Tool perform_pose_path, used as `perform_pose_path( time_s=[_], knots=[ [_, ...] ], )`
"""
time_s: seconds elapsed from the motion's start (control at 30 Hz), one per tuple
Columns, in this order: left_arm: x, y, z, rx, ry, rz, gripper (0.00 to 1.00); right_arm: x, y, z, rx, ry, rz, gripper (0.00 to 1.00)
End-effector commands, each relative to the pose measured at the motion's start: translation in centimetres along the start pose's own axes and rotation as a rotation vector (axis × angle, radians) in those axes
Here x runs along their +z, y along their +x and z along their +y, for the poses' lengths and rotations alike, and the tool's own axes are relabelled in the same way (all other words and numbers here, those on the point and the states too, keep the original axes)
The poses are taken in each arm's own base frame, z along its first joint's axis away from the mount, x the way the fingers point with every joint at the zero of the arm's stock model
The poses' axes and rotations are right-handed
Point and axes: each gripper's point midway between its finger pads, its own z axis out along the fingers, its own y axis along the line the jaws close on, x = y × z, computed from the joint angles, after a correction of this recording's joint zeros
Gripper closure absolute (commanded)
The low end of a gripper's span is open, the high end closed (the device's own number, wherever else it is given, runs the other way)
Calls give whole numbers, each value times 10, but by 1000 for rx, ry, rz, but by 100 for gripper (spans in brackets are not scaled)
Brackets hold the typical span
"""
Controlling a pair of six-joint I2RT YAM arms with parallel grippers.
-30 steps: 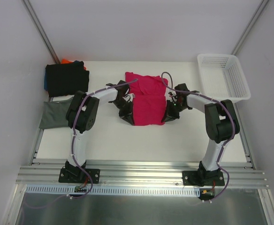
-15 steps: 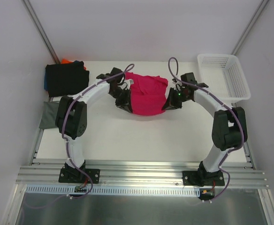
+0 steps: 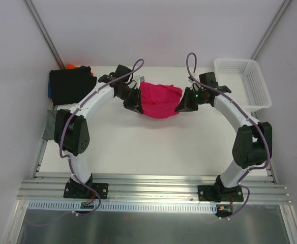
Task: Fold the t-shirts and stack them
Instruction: Fold the tshirt
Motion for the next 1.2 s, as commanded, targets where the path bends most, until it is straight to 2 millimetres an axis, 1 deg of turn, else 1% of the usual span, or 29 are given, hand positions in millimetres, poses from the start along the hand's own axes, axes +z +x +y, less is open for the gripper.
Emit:
perform_pose_path(
  time_s=[0.0, 0.17, 0.37, 0.5, 0.57, 0.6, 0.63, 0.67, 0.7, 0.73, 0.77, 0.8, 0.87, 0.9, 0.97, 1.0, 1.07, 1.17],
  knots=[
    [-39, -15, -21, 94, -4, -102, 100, -39, -21, 38, -72, -75, -100, 100],
    [-49, -22, -23, 118, -30, -141, 100, -52, -32, 47, -100, -81, -152, 99],
    [-60, -41, -29, 150, -42, -197, 100, -62, -55, 62, -131, -98, -203, 100],
    [-64, -58, -32, 172, -56, -236, 100, -60, -65, 65, -136, -102, -222, 99],
    [-59, -65, -26, 174, -76, -237, 100, -55, -70, 61, -134, -96, -223, 100],
    [-61, -73, -26, 181, -81, -254, 100, -54, -73, 62, -138, -98, -227, 99],
    [-53, -76, -19, 175, -94, -242, 100, -51, -75, 59, -139, -94, -225, 100],
    [-50, -79, -16, 174, -105, -242, 100, -43, -78, 53, -134, -83, -220, 99],
    [-48, -85, -13, 176, -120, -251, 100, -41, -81, 51, -132, -80, -222, 99],
    [-38, -87, -6, 166, -127, -234, 100, -36, -82, 46, -130, -74, -216, 99],
    [-32, -88, -2, 168, -133, -226, 100, -33, -84, 43, -127, -67, -217, 99],
    [-24, -91, 4, 162, -145, -217, 100, -25, -86, 36, -116, -58, -206, 99],
    [-16, -92, 9, 160, -149, -204, 100, -20, -91, 31, -115, -48, -207, 99],
    [-9, -94, 14, 154, -160, -196, 100, -14, -94, 25, -109, -40, -200, 100],
    [-5, -98, 17, 157, -165, -197, 100, -8, -98, 18, -102, -31, -195, 99],
    [1, -98, 22, 150, -169, -186, 100, -2, -99, 12, -93, -22, -187, 99],
    [5, -101, 26, 141, -178, -188, 100, 0, -106, 8, -92, -13, -195, 99],
    [16, -112, 37, 132, -203, -195, 100, 6, -116, 0, -79, -3, -201, 99]
  ],
)
